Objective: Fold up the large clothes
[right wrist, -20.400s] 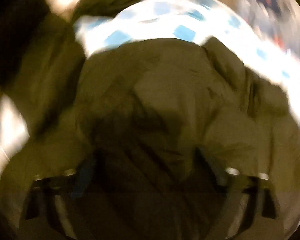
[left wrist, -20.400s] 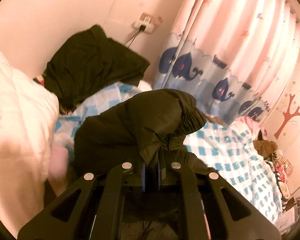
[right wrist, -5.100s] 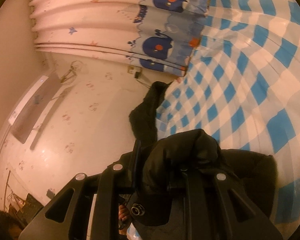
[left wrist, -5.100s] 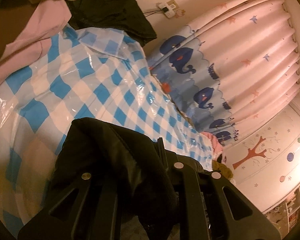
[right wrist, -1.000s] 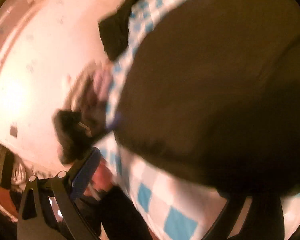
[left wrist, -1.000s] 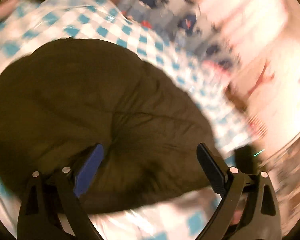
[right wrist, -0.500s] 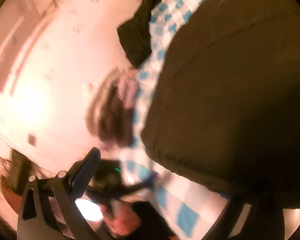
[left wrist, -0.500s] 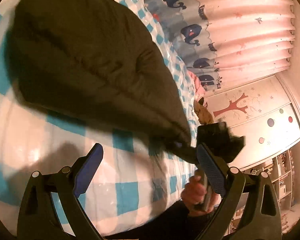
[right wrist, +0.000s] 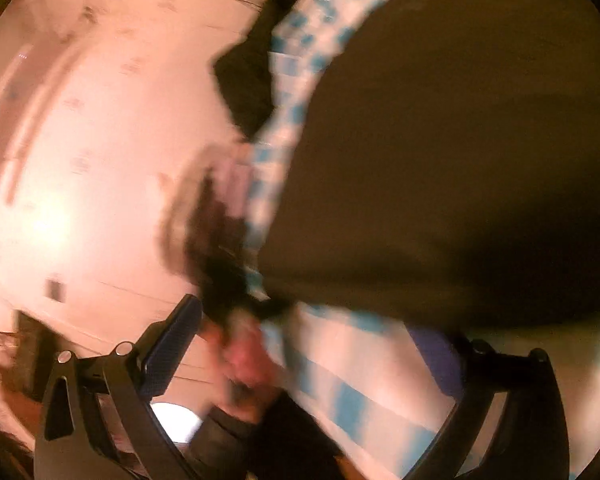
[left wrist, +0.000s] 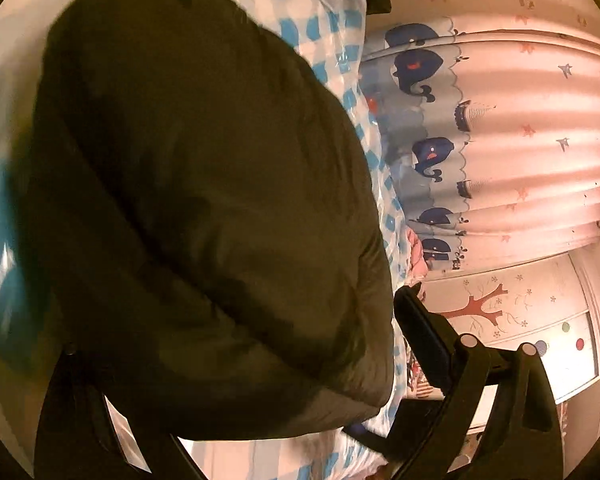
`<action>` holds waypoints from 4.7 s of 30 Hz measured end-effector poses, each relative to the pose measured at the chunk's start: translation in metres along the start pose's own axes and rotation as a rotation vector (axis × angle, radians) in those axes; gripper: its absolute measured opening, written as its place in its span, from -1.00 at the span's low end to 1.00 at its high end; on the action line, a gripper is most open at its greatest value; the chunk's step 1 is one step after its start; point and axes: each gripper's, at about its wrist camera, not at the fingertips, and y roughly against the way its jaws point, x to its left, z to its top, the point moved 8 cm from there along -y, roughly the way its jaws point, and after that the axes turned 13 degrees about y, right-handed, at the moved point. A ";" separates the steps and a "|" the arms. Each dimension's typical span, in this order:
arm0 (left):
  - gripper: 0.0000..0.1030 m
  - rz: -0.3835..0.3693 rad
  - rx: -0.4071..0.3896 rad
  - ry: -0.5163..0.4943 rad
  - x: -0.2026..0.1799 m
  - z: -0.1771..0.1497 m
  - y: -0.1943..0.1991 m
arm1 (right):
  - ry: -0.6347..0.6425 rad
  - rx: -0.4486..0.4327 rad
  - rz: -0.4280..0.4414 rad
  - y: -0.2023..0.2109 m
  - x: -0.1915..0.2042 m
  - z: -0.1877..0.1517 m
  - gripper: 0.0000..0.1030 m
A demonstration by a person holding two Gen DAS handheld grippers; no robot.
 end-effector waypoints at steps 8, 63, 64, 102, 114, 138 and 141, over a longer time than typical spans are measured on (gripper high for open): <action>0.76 0.081 -0.028 -0.068 -0.002 0.006 0.006 | -0.221 -0.230 -0.065 0.103 -0.083 0.005 0.86; 0.19 0.189 0.059 -0.246 0.055 -0.114 0.086 | -0.030 -0.126 -0.184 0.191 -0.055 -0.085 -0.03; 0.23 0.182 0.059 -0.215 0.060 -0.111 0.086 | -0.066 -0.122 -0.171 0.194 -0.062 -0.091 0.23; 0.57 0.488 -0.140 -0.543 0.046 -0.140 0.104 | 0.480 -0.186 -0.496 0.061 0.068 0.081 0.53; 0.68 0.557 -0.220 -0.795 0.034 -0.153 0.105 | 0.509 -0.034 -0.622 -0.054 0.056 0.099 0.68; 0.70 0.609 -0.277 -0.879 0.030 -0.154 0.108 | 0.673 -0.015 -0.616 -0.068 0.092 0.051 0.86; 0.74 0.596 -0.278 -0.881 0.028 -0.154 0.107 | 0.585 0.086 -0.621 -0.086 0.037 0.031 0.87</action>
